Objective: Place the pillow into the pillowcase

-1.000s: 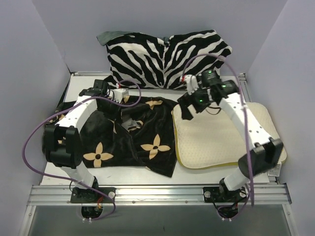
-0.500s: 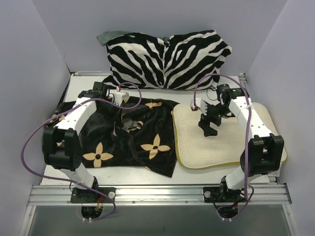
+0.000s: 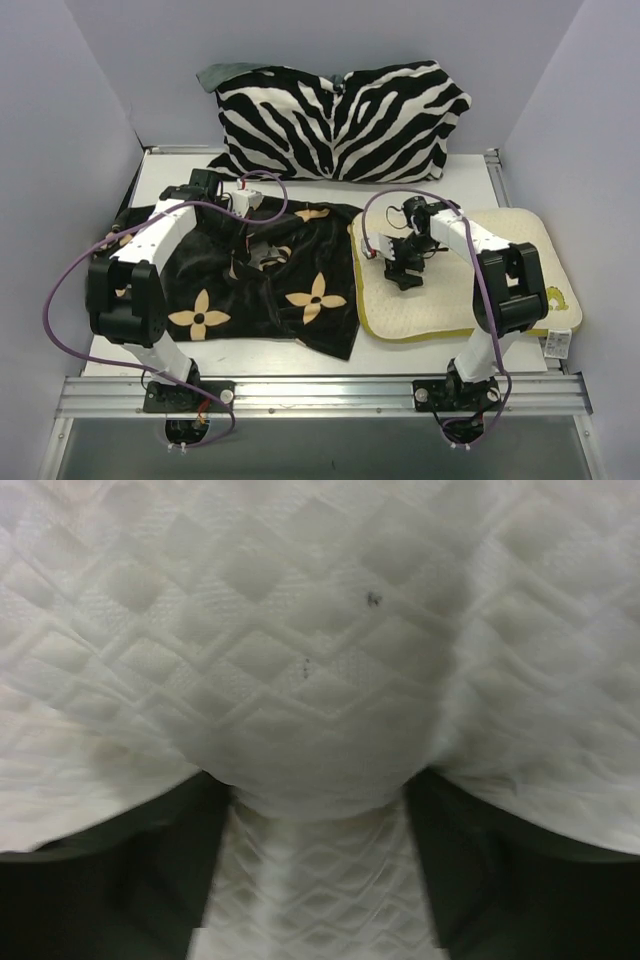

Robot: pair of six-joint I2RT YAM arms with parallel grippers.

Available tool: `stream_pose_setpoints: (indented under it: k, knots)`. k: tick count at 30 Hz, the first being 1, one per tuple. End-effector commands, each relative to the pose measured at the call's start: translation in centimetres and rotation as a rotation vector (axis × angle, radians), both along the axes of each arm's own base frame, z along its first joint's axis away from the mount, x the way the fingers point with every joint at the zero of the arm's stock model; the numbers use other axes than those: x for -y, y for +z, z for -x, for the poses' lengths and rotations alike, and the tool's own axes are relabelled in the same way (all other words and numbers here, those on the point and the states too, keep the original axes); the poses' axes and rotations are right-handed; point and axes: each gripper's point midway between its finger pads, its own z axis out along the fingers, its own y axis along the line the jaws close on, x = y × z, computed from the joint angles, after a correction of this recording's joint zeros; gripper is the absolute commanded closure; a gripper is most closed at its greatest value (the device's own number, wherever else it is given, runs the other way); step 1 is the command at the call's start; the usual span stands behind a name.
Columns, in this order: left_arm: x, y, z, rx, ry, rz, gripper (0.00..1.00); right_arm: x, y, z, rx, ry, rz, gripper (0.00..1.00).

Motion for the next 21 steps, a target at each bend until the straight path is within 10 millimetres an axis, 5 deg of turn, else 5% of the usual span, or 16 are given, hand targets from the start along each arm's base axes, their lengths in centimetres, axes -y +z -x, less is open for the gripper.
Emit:
stream_pose_setpoints:
  k: [1, 3, 4, 5, 13, 21]
  knots:
    - [0.5, 1.3, 0.7, 0.016, -0.032, 0.029, 1.00, 0.2, -1.8, -0.6, -0.009, -0.001, 0.067, 0.41]
    - [0.5, 1.4, 0.7, 0.019, -0.037, 0.029, 1.00, 0.3, -1.7, -0.6, -0.020, -0.013, 0.076, 0.60]
    - [0.6, 1.6, 0.5, 0.029, -0.040, 0.034, 1.00, 0.3, -1.2, -0.8, -0.028, -0.043, 0.076, 0.90]
    - [0.7, 1.8, 0.5, 0.034, -0.045, 0.042, 1.00, 0.1, -0.8, -1.1, -0.028, -0.066, 0.069, 1.00]
    - [2.0, 4.3, 0.5, 0.078, -0.061, 0.128, 1.00, -0.4, 11.9, -3.5, 0.091, -0.338, -0.245, 1.00]
    - [2.3, 5.0, 0.6, 0.103, -0.050, 0.156, 1.00, -1.6, 18.3, -2.1, 0.165, -0.397, -0.394, 1.00]
